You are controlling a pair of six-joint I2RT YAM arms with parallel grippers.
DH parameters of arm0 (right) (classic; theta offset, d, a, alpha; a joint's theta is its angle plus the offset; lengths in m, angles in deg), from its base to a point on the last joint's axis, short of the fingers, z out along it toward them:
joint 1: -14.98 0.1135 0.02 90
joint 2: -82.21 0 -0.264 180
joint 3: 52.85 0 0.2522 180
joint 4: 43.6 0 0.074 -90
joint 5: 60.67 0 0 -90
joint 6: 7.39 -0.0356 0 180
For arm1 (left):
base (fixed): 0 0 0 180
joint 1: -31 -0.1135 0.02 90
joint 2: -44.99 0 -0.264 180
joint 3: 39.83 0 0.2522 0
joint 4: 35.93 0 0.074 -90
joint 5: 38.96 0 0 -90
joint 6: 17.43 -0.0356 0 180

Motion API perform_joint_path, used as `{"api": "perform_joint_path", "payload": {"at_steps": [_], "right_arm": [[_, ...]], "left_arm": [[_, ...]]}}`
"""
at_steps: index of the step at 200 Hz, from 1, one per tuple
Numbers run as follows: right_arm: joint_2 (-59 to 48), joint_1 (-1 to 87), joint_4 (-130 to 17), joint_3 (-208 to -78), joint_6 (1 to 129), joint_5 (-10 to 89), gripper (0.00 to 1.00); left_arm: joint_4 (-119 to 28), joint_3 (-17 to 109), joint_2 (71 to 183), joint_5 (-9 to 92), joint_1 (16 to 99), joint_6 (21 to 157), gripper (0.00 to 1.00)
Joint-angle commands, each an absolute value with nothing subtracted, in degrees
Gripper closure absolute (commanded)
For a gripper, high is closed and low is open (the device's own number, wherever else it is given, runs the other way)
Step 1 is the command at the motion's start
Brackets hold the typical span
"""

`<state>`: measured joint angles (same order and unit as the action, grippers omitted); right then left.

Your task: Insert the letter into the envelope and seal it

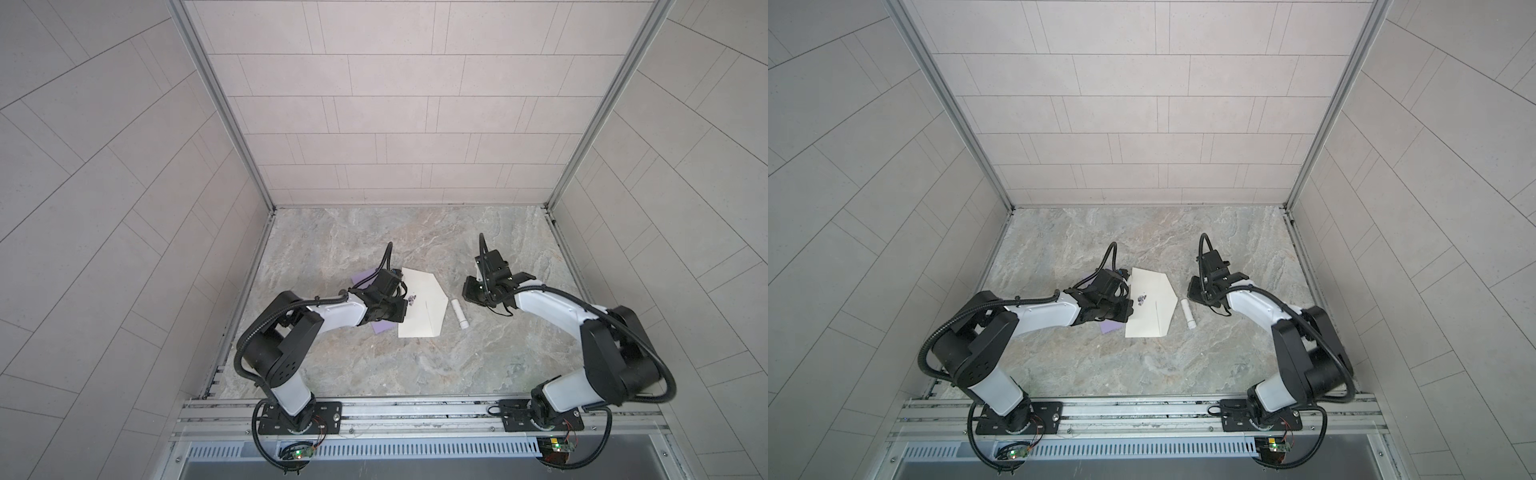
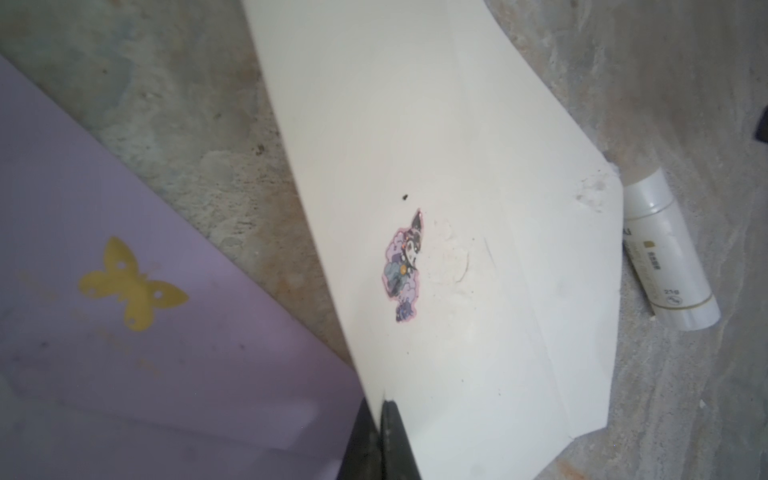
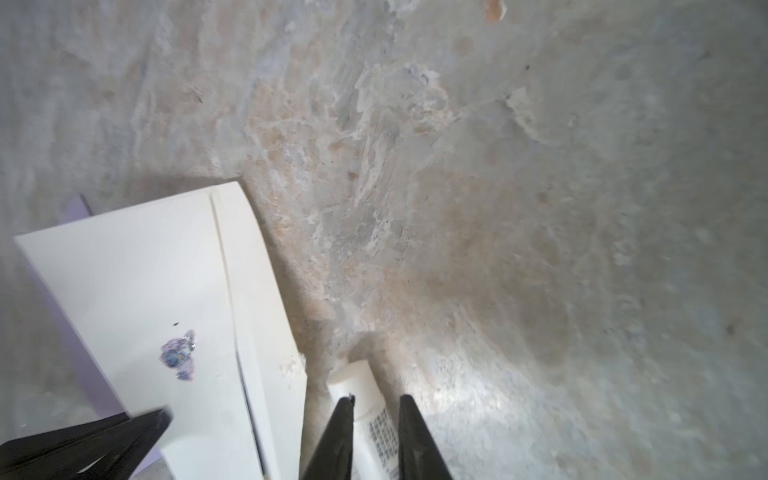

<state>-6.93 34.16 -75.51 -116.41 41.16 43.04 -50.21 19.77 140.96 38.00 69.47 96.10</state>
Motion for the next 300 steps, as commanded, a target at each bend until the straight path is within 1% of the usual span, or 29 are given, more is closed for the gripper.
{"api": "perform_joint_path", "payload": {"at_steps": [1,18,81,125,162,206,257,300], "right_arm": [[-13.8,34.2,-78.4,-117.7,43.3,46.6,0.84],[-16.6,35.0,-77.1,-117.6,42.8,47.3,0.86],[-16.8,39.6,-74.3,-116.1,40.4,46.5,0.86],[-14.7,41.1,-73.8,-117.1,40.2,46.4,0.86],[-13.5,43.5,-76.4,-121.1,42.6,46.8,0.86],[-17.9,46.4,-77.5,-126.2,43.5,48.0,0.86],[-25.9,49.4,-78.4,-132.8,42.5,51.2,0.88],[-28.7,51.3,-78.8,-133.9,40.9,51.9,0.88]], "left_arm": [[-52.6,20.0,141.0,38.4,69.3,95.2,1.0],[-52.8,19.9,140.6,38.5,69.4,95.2,1.0],[-52.9,19.6,140.2,38.6,69.4,94.8,1.0],[-53.1,20.1,140.7,38.3,69.5,94.9,1.0],[-53.4,20.3,140.7,37.9,69.4,94.7,1.0],[-54.2,20.9,140.9,37.1,69.5,94.7,1.0],[-54.9,21.4,140.7,37.1,69.4,94.4,1.0],[-54.6,21.0,140.6,37.7,69.5,94.6,1.0]]}}
